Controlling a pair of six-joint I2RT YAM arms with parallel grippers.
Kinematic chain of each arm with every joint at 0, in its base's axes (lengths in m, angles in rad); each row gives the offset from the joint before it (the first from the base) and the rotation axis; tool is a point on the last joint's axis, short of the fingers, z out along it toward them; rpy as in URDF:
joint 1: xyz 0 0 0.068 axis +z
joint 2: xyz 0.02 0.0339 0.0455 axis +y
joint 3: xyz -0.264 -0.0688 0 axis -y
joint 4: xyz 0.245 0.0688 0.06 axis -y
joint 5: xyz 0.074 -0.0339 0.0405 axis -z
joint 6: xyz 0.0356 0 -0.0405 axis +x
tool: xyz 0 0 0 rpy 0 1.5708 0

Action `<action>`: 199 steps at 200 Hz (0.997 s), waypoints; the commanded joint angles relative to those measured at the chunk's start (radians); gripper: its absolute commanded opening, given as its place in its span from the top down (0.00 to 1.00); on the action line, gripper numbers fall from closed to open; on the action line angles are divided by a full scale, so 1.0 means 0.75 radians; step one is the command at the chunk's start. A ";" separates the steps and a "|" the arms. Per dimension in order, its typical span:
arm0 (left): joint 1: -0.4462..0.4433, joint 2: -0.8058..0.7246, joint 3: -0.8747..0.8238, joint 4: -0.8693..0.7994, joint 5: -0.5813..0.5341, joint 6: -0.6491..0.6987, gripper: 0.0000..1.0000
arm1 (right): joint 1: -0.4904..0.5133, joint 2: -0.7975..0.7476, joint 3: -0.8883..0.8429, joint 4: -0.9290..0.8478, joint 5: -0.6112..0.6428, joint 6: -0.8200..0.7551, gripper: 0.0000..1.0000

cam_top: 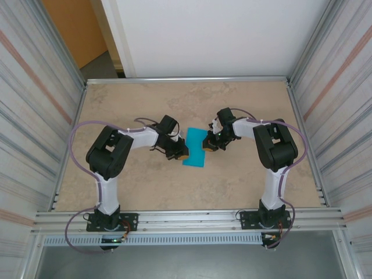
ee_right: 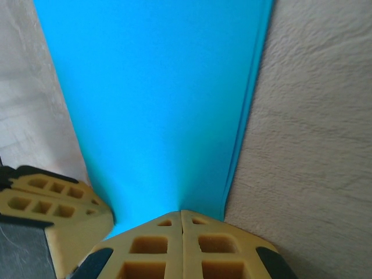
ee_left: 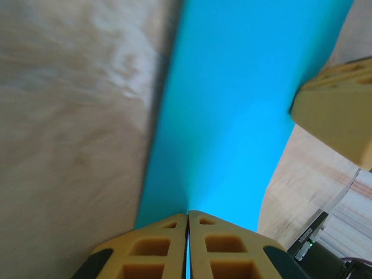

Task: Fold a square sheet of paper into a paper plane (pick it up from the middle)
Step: First fold the square sheet of paper in half at the center of the table.

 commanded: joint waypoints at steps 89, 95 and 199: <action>-0.024 -0.059 0.066 0.014 0.052 -0.017 0.89 | 0.000 0.214 -0.142 -0.216 0.472 0.015 0.95; -0.031 -0.035 0.079 0.012 0.058 -0.022 0.89 | -0.001 0.213 -0.140 -0.215 0.472 0.015 0.95; -0.050 -0.012 -0.083 -0.150 0.000 0.047 0.89 | -0.004 0.208 -0.129 -0.238 0.487 0.021 0.95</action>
